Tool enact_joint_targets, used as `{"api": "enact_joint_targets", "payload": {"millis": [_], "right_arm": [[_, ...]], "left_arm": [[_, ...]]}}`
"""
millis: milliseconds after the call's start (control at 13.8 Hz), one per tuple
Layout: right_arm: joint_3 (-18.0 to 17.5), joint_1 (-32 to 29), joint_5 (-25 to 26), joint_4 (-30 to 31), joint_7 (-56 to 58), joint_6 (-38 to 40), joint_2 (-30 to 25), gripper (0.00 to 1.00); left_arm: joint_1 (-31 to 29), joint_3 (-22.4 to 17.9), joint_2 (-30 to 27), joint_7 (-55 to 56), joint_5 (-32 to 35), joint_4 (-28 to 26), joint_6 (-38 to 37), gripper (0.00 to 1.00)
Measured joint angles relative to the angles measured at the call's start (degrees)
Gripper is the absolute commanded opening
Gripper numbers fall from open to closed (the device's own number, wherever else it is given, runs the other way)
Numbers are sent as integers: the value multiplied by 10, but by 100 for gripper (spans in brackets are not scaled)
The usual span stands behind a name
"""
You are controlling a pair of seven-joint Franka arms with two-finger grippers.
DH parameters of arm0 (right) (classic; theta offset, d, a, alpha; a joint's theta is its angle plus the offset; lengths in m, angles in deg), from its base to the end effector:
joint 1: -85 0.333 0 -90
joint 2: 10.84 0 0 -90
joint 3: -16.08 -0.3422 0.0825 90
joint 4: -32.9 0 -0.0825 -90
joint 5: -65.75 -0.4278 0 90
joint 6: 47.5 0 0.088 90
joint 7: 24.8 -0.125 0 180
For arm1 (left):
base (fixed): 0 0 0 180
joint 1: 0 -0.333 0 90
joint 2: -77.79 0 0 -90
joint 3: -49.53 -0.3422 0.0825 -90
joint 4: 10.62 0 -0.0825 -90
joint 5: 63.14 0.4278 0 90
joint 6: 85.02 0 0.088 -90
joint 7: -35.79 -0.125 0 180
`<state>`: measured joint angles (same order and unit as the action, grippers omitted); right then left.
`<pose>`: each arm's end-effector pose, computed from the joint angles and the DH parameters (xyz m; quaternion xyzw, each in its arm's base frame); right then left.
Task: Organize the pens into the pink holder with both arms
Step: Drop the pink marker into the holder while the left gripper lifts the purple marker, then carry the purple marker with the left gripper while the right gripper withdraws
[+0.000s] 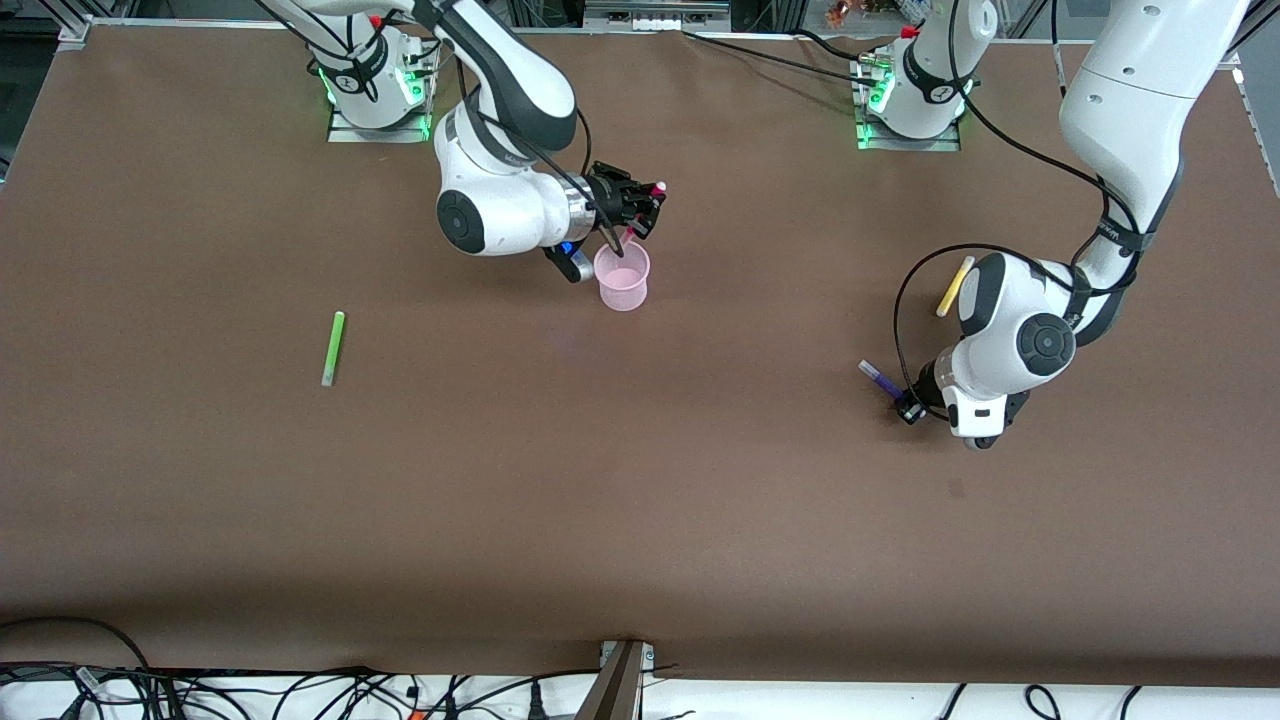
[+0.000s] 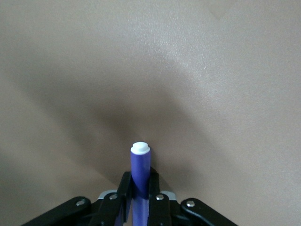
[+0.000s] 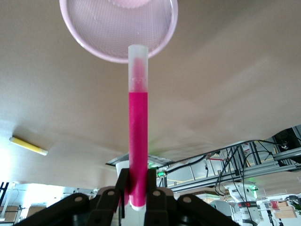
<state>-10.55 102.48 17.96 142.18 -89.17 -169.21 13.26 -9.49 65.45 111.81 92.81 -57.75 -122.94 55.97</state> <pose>0.4537 0.4820 0.2875 -0.8159 0.3977 0.3849 0.1673 0.6419 -0.0716 0.1412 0.9099 0.4105 -0.0545 0.0245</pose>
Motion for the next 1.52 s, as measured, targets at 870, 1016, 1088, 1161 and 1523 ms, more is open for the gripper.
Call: {"api": "enact_joint_targets", "payload": {"millis": [870, 1016, 1088, 1161, 1523], "right_arm": [[5, -1, 74, -44, 1, -8, 33, 100], [11, -2, 114, -70, 1, 14, 30, 100], [21, -3, 155, -86, 2, 37, 22, 100], [36, -3, 203, -104, 9, 68, 13, 100], [146, -12, 304, -211, 168, 238, -21, 100]], "left_arm": [[3, 8, -98, 47, 1, 13, -21, 0], [4, 14, -119, 48, 1, 13, -40, 0], [4, 19, -130, 52, 1, 13, -51, 0], [5, 25, -141, 60, 1, 13, -63, 0], [7, 92, -197, 176, 8, 14, -127, 0]]}}
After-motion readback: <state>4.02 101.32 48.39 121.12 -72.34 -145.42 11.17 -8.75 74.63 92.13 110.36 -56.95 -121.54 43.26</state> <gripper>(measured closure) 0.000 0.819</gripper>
